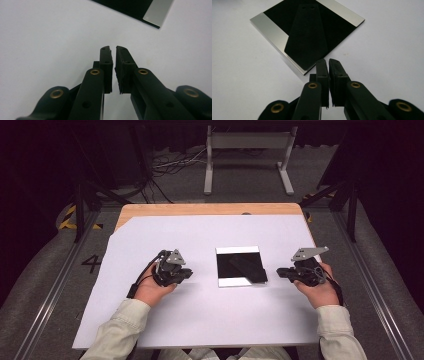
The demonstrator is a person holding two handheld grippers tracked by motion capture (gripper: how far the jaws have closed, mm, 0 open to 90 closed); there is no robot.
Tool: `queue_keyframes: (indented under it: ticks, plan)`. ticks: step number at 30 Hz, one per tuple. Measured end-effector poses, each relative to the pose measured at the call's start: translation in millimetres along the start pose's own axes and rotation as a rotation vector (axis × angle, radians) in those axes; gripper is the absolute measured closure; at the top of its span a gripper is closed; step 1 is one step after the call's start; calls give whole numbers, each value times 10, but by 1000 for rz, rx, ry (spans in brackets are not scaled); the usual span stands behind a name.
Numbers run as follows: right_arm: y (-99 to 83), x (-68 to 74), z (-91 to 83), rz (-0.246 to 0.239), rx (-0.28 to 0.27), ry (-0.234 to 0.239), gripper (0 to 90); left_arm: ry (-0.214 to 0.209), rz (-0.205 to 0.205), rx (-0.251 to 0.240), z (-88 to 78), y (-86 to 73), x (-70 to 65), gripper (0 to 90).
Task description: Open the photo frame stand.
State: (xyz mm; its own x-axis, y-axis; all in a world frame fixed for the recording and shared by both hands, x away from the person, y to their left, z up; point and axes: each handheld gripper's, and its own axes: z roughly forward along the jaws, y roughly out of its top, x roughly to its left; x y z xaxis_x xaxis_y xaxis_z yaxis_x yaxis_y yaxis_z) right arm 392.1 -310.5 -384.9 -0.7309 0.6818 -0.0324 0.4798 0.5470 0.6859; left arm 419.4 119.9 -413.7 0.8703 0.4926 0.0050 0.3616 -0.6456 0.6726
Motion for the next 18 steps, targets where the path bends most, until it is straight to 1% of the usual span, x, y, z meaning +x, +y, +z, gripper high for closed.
queue_keyframes:
  ticks: [1,4,5,9,12,13,14,17,18]
  plan:
    - [-3,-4,-2,-6,-4,7,857,-15,3,-2,-5,-12,6,839]
    - [-16,-24,-15,-32,-17,38,848,-32,12,-1,-13,-36,23,829]
    - [-21,-32,-14,-45,-17,53,840,-33,10,-2,-18,-41,27,823]
    - [-33,-43,14,-71,-10,85,830,-41,-2,-3,-23,-68,42,804]
    - [-38,-54,43,-86,-3,94,827,-47,-8,-6,-34,-86,51,798]
    - [-40,-59,52,-89,-4,101,827,-47,-6,-7,-42,-92,55,796]
    - [-40,-68,70,-103,-4,109,826,-45,-10,-9,-60,-106,58,791]
    - [-34,-70,83,-117,-3,115,826,-44,-11,-10,-75,-122,60,786]
    - [-26,-77,100,-122,1,131,826,-44,-18,-14,-77,-139,57,780]
